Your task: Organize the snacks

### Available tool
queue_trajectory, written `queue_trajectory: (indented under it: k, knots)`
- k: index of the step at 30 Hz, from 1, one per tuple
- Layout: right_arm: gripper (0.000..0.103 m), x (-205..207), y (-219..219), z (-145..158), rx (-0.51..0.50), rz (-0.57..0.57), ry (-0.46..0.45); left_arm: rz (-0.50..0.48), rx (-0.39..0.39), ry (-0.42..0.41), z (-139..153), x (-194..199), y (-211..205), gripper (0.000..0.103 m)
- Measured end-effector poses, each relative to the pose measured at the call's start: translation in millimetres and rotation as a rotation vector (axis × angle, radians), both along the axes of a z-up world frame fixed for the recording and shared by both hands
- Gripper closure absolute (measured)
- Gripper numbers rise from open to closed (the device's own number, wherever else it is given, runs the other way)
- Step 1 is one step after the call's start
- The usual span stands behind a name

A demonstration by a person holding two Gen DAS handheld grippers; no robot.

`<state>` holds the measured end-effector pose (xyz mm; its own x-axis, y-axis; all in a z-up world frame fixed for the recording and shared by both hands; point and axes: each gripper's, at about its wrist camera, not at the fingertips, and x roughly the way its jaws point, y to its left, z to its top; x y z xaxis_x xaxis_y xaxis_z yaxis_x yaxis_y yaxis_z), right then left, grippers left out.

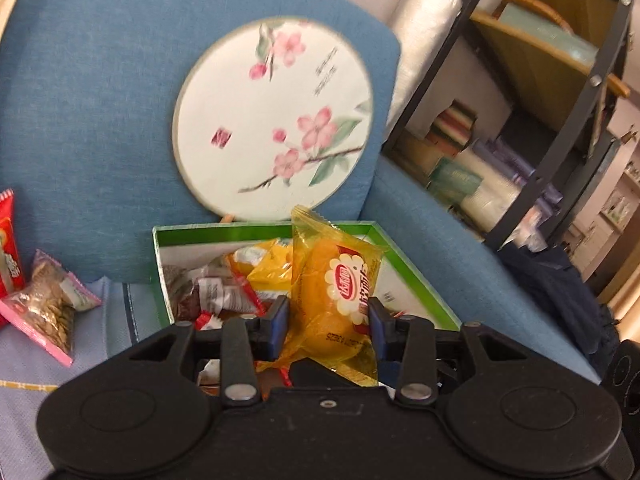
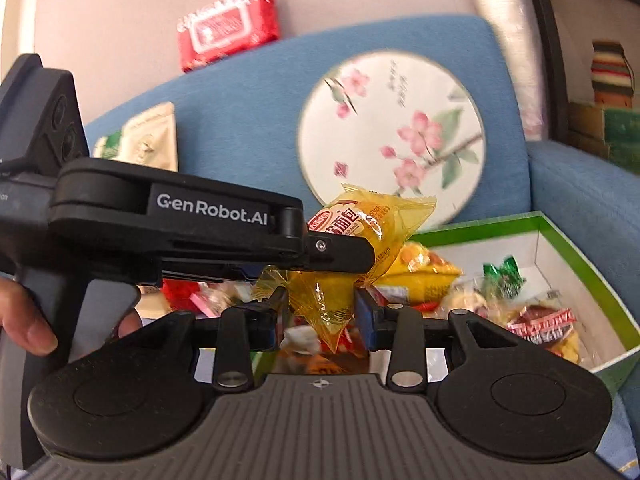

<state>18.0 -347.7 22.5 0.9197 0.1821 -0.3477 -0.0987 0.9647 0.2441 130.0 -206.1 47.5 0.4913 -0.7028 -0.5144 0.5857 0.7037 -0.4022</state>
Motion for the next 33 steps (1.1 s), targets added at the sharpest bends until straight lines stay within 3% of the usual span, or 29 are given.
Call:
queue_trajectory:
  k: [1, 2, 3, 7, 8, 9, 10, 11, 12, 18, 21, 23, 25, 29, 33]
  knots:
    - [0.038, 4.8, 0.6, -4.0, -0.008, -0.002, 0.023, 0.011, 0.018, 0.002, -3.8, 1.1, -0.9, 0.03]
    - [0.037, 9.1, 1.9, -8.9, -0.022, -0.007, 0.057, 0.023, 0.032, 0.004, -7.4, 1.2, 0.2, 0.005]
    - [0.033, 12.7, 2.2, -13.5, -0.04, -0.03, 0.092, 0.042, 0.034, 0.001, -10.5, -0.5, 4.9, 0.0]
    - [0.007, 10.1, 3.9, -10.5, -0.076, -0.06, 0.113, 0.091, 0.008, 0.019, -18.6, -5.1, 32.8, 0.0]
    - [0.006, 6.6, 5.0, -7.8, -0.091, -0.069, 0.093, 0.102, 0.003, 0.027, -20.3, -5.6, 39.9, 0.0]
    - [0.007, 2.9, 5.9, -5.3, -0.101, -0.077, 0.068, 0.118, 0.001, 0.031, -21.6, -6.3, 47.0, 0.0]
    - [0.016, 0.5, 6.4, -3.5, -0.103, -0.085, 0.052, 0.133, 0.003, 0.035, -22.5, -7.3, 53.8, 0.0]
    - [0.036, -0.6, 6.5, -3.0, -0.095, -0.085, 0.041, 0.144, 0.003, 0.038, -23.8, -8.1, 60.0, 0.0]
    - [0.042, -0.2, 5.7, -4.1, -0.084, -0.079, 0.034, 0.151, 0.001, 0.042, -24.2, -8.5, 65.5, 0.0]
    - [0.042, 15.8, 15.3, -15.4, -0.107, -0.069, 0.079, 0.19, 0.006, 0.065, -32.0, -13.0, 91.5, 0.0]
    - [0.035, 7.1, 23.8, -8.8, -0.125, -0.05, 0.045, 0.18, 0.014, 0.068, -36.8, -18.1, 102.7, 0.0]
    - [0.014, -0.1, 31.8, -4.3, -0.144, -0.022, 0.028, 0.167, 0.026, 0.073, -42.3, -24.0, 112.8, 0.0]
    - [0.0, -7.8, 41.8, -1.1, -0.167, 0.004, -0.004, 0.161, 0.063, 0.075, -48.7, -30.6, 124.1, 0.0]
    - [0.0, -12.9, 65.3, 0.9, -0.196, 0.082, -0.029, 0.195, 0.092, 0.095, -56.6, -31.9, 146.3, 0.0]
    - [0.0, -14.1, 86.1, -3.9, -0.257, 0.137, -0.019, 0.317, 0.028, 0.118, -53.9, -12.3, 161.6, 0.0]
